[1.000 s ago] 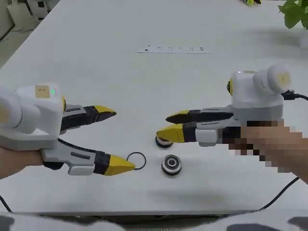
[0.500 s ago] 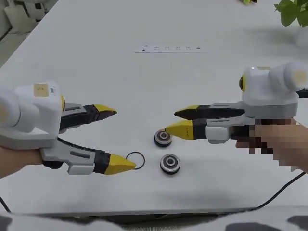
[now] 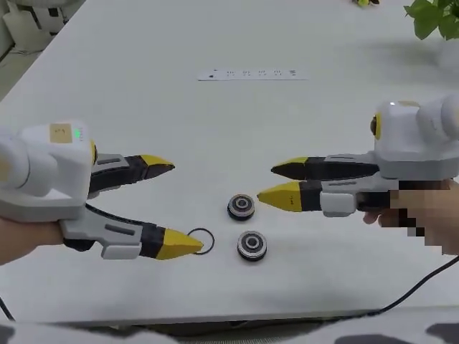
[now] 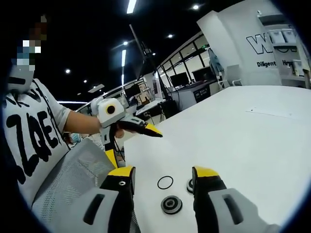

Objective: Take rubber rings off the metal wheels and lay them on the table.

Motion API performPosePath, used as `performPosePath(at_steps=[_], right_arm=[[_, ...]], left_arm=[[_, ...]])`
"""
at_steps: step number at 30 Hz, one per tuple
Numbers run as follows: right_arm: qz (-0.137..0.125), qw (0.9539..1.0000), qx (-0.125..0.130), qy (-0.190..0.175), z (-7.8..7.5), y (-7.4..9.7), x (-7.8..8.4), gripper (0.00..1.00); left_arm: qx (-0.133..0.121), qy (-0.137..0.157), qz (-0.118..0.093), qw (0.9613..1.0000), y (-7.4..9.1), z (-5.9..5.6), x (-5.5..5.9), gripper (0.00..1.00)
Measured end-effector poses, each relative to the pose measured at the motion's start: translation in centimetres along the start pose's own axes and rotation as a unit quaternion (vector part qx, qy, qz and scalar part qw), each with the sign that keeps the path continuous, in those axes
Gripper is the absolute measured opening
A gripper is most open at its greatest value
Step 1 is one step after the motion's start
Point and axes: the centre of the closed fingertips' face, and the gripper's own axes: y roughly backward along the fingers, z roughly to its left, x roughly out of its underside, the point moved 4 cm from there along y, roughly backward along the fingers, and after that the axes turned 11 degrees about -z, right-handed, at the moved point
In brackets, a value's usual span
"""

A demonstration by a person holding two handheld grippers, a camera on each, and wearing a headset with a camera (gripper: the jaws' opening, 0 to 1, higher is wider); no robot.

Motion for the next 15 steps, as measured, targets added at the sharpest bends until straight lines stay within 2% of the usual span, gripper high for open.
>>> performPosePath(at_steps=[15], right_arm=[[0.008, 0.9999, 0.006, 0.013, 0.0, 1.3, 0.6, 0.47]], left_arm=[[0.003, -0.001, 0.0, 1.0, 0.0, 0.0, -0.2, 0.79]])
